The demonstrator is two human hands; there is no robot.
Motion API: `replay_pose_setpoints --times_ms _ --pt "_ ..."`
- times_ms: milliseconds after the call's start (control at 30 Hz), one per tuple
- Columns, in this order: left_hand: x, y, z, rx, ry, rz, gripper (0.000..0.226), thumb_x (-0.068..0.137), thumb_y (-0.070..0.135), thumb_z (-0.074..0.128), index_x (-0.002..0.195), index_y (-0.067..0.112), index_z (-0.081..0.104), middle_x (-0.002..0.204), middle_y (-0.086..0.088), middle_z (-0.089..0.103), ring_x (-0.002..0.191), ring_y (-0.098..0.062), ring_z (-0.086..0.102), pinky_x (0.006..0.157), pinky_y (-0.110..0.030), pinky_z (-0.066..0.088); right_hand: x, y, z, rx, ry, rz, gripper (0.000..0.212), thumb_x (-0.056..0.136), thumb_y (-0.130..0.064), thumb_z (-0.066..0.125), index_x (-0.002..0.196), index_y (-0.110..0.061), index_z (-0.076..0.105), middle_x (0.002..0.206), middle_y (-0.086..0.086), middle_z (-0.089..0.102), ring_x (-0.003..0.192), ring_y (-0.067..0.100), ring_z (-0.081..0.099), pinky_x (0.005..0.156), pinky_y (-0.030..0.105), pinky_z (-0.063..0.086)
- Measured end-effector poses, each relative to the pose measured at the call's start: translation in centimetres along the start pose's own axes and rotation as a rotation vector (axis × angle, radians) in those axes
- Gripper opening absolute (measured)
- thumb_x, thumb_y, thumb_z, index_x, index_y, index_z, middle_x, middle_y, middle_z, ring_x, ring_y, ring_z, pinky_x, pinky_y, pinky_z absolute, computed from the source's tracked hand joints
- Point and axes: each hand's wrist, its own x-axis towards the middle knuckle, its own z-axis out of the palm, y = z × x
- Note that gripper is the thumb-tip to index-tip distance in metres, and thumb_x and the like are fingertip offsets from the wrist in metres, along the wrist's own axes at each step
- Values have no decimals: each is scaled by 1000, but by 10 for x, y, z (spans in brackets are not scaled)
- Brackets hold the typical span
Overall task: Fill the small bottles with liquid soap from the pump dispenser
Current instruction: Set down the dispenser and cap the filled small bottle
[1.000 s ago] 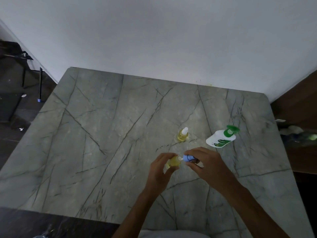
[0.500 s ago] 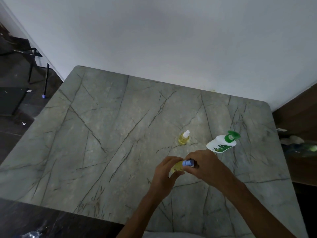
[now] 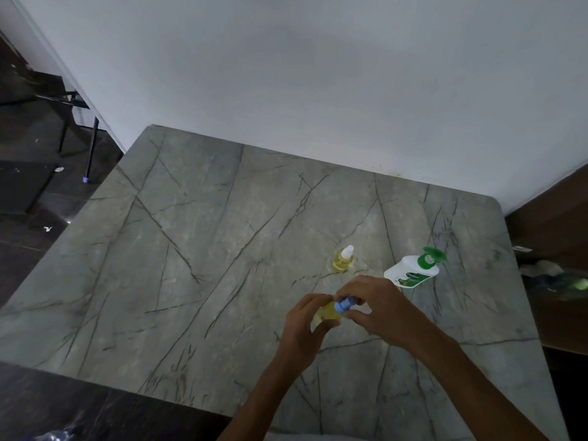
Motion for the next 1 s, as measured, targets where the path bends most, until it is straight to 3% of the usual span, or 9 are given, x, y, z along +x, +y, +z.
replay_pose_setpoints --times_ms 200,300,400,533,600,700,800,900,1000 --pt "-1 3 -3 -21 3 25 32 84 25 69 111 9 68 109 2 67 97 1 60 84 -11 46 0 0 3 -231 -50 172 43 77 -66 64 72 -24 59 60 -10 55 50 4 45 52 19 36" --pt "-1 0 -5 -32 18 30 31 85 25 69 111 8 68 108 0 68 97 -5 62 82 -18 50 -3 -3 5 -87 -29 191 63 62 -77 66 98 -25 68 82 -19 57 63 0 55 60 14 44" --pt "-2 -3 -6 -6 3 31 33 84 26 68 114 11 66 111 1 67 99 -5 62 84 -21 52 -1 -6 0 51 -68 125 63 62 -49 86 114 -19 68 100 -17 61 81 -1 60 67 8 50" --pt "0 -5 -7 -6 -16 24 35 83 30 70 113 12 66 110 3 66 96 -3 61 83 -21 52 5 -6 2 16 -17 13 23 68 -24 82 85 -12 74 78 0 72 68 4 58 64 12 45" --pt "0 -2 -8 -26 -13 33 33 84 31 68 112 13 66 110 5 66 97 -1 60 84 -19 51 5 -7 4 -44 -11 86 25 75 -37 77 75 -13 70 66 -1 67 57 5 52 58 11 35" --pt "0 2 -9 -32 -12 63 30 85 28 66 112 15 66 112 7 65 101 -1 59 85 -18 50 4 -9 8 -231 42 180 56 82 -68 51 60 -17 58 51 -2 54 46 7 40 48 14 25" --pt "1 1 -10 -40 -8 76 29 87 27 67 111 12 67 110 4 66 100 -3 61 83 -22 52 1 -14 7 -150 -3 245 69 70 -87 42 79 -21 64 67 -11 57 56 3 48 53 12 33" --pt "2 -3 -12 -46 14 74 30 86 25 68 112 9 66 110 0 67 99 -6 63 83 -22 53 2 -18 0 26 -98 200 73 62 -64 77 120 -21 62 102 -12 61 84 4 59 68 6 44" --pt "3 -5 -13 -40 14 56 35 85 29 67 114 11 66 111 2 67 99 -4 62 84 -19 52 9 -21 1 37 -48 65 46 69 -30 84 109 -13 70 102 -1 71 84 8 63 70 10 47"
